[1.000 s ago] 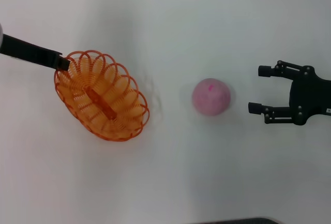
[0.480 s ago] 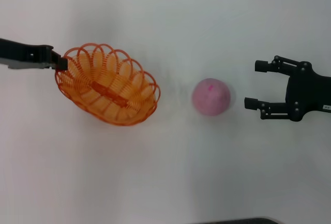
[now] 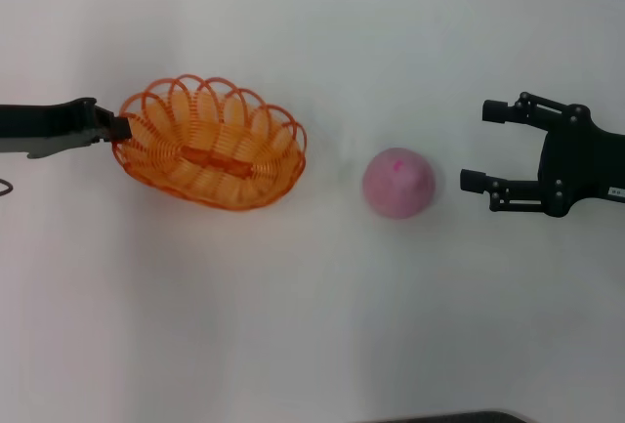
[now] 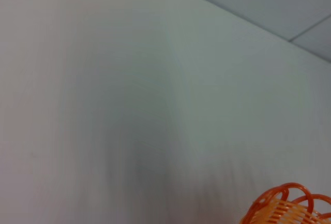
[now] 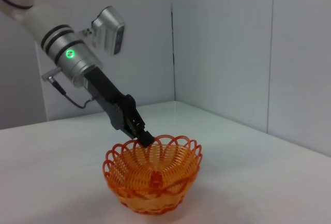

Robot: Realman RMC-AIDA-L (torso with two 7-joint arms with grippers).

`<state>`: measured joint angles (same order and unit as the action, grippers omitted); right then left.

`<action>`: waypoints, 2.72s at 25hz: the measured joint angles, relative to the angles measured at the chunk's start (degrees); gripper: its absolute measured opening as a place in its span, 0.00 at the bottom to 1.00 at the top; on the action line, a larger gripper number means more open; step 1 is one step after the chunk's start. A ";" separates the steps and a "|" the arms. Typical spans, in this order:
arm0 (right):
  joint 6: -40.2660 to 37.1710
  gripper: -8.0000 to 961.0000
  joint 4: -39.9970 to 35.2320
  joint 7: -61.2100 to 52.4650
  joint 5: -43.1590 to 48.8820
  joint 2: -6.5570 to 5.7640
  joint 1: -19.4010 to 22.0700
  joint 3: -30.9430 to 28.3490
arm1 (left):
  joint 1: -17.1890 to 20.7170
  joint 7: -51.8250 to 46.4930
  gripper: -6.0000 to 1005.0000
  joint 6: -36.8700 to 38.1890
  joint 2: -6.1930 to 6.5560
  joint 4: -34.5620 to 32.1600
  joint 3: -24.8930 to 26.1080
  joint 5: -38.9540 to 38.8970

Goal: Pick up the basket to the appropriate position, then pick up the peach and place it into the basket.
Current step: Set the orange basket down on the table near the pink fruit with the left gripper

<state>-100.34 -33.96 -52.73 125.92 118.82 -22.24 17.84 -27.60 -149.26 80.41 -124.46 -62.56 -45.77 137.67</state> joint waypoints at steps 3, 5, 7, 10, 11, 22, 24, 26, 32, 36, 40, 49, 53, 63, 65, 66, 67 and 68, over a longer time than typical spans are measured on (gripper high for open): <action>0.10 0.97 -0.02 0.00 -0.50 0.00 0.00 0.00 | 1.10 -0.11 0.04 -1.14 -0.07 0.23 -0.19 -1.49; 0.34 0.97 -0.04 0.03 -0.67 0.01 0.01 0.00 | 2.86 -0.14 0.04 -3.26 -0.08 0.34 -0.73 -3.67; 0.52 0.97 -0.05 0.05 -0.81 0.01 0.04 0.00 | 3.66 -0.16 0.04 -3.99 -0.09 0.34 -1.00 -4.54; 0.58 0.97 0.00 0.07 -1.13 0.01 0.13 0.00 | 4.64 -0.22 0.04 -5.20 -0.16 0.68 -2.24 -5.34; 0.61 0.97 0.05 0.08 -1.23 0.01 0.16 0.00 | 4.99 -0.29 0.04 -5.88 -0.16 0.91 -2.96 -5.72; 1.02 0.97 -0.02 0.09 -1.62 0.26 0.39 -0.38 | 6.97 -0.52 0.04 -12.45 -0.17 3.26 -8.65 -10.65; 1.03 0.97 -0.06 0.09 -1.66 0.37 0.46 -0.64 | 7.56 -0.40 0.04 -13.93 -0.17 3.67 -9.16 -12.38; 1.03 0.97 -0.06 0.09 -1.66 0.42 0.54 -0.79 | 7.76 -0.30 0.04 -14.36 -0.17 3.78 -9.27 -12.85; 1.03 0.97 -0.06 0.09 -1.66 0.45 0.62 -0.80 | 8.56 -0.37 0.04 -16.35 -0.17 4.01 -10.72 -13.56; 1.03 0.97 0.00 0.09 -1.66 0.45 0.62 -0.80 | 8.69 -0.51 0.04 -17.38 -0.17 5.06 -11.25 -13.75; 1.16 0.97 0.11 0.09 -1.66 0.45 0.60 -0.80 | 8.74 -0.37 0.04 -17.95 -0.17 6.05 -11.25 -14.95; 1.43 0.97 0.21 0.09 -1.64 0.45 0.36 -0.80 | 8.86 -0.33 0.04 -18.89 -0.17 6.26 -11.74 -15.81; 1.53 0.97 0.16 0.09 -1.64 0.45 0.31 -0.79 | 9.31 -0.50 0.05 -19.76 -0.17 6.31 -11.93 -15.98; 1.68 0.97 -0.04 0.09 -1.64 0.44 0.04 -0.79 | 9.89 -0.39 0.08 -20.78 -0.17 6.31 -11.92 -16.55; 1.68 0.97 -0.05 0.09 -1.64 0.42 0.03 -0.79 | 9.89 -0.22 0.08 -20.66 -0.17 6.31 -11.92 -16.61; 1.68 0.97 -0.06 0.09 -1.64 0.40 0.02 -0.79 | 9.89 -0.09 0.08 -20.52 -0.17 6.31 -11.88 -16.72; 1.68 0.97 -0.06 0.09 -1.64 0.38 0.02 -0.79 | 9.90 0.27 0.08 -20.28 -0.17 6.31 -11.77 -17.08; 1.68 0.97 -0.06 0.09 -1.64 0.37 0.01 -0.79 | 9.96 0.85 0.08 -19.90 -0.17 6.31 -11.65 -17.70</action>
<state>-98.66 -34.02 -52.65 124.28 119.20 -22.23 17.05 -17.64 -148.41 60.52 -124.63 -56.25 -57.42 119.97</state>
